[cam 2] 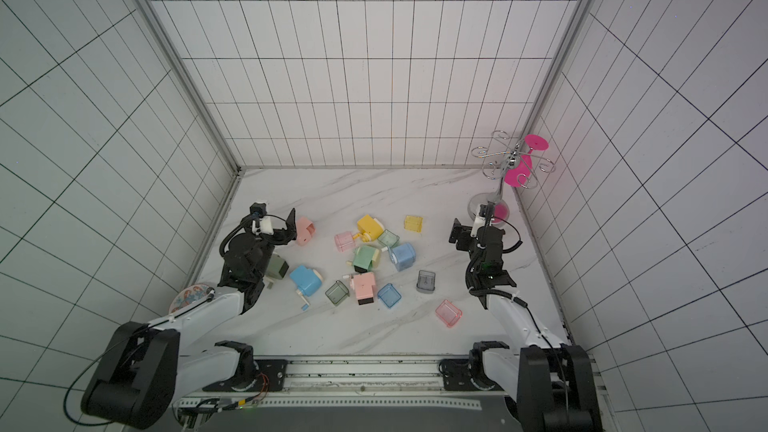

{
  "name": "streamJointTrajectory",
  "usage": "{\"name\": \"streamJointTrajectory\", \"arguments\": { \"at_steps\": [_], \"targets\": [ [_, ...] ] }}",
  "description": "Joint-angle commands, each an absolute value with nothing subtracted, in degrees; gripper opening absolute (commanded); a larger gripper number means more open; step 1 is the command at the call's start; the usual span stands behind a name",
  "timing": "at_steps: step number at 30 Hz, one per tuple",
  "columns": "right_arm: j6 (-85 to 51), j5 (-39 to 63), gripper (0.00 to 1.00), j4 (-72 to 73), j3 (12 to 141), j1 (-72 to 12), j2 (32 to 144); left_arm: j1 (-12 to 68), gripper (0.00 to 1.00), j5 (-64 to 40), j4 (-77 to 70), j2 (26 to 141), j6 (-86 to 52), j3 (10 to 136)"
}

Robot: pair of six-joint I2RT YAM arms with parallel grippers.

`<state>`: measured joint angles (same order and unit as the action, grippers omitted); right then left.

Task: Put the tray back into the pencil sharpener
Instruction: Adjust the pencil sharpener at the center of the board.

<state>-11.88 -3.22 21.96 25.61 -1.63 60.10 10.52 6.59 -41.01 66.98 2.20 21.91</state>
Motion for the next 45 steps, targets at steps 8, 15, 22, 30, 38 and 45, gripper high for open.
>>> {"name": "streamJointTrajectory", "arguments": {
  "at_steps": [8, 15, 22, 30, 38, 45],
  "targets": [
    [-26.63, 12.76, 0.82, 6.60, 30.91, 1.70, 55.65, 11.03, 0.98, -7.94, -30.66, 60.42, -12.34, 25.73],
    [-21.56, 9.08, 0.75, -8.59, 38.27, -12.94, 56.38, 18.27, 0.97, -13.01, -25.88, 59.35, -16.44, 26.28],
    [-19.09, 7.55, 0.64, -24.18, 44.54, -27.25, 60.54, 20.55, 0.97, -11.51, -17.53, 56.95, -19.87, 25.79],
    [-19.56, 0.37, 0.52, -34.97, 45.95, -43.40, 65.39, 20.26, 0.98, -5.80, -12.87, 52.71, -22.91, 23.35],
    [-22.06, -4.64, 0.43, -32.27, 46.02, -50.08, 73.43, 20.22, 0.98, -5.29, -14.07, 50.77, -24.21, 21.70],
    [-22.24, -7.00, 0.39, -28.56, 47.45, -50.79, 79.52, 20.21, 0.98, -5.29, -13.09, 49.01, -24.25, 21.24]
  ]
}}
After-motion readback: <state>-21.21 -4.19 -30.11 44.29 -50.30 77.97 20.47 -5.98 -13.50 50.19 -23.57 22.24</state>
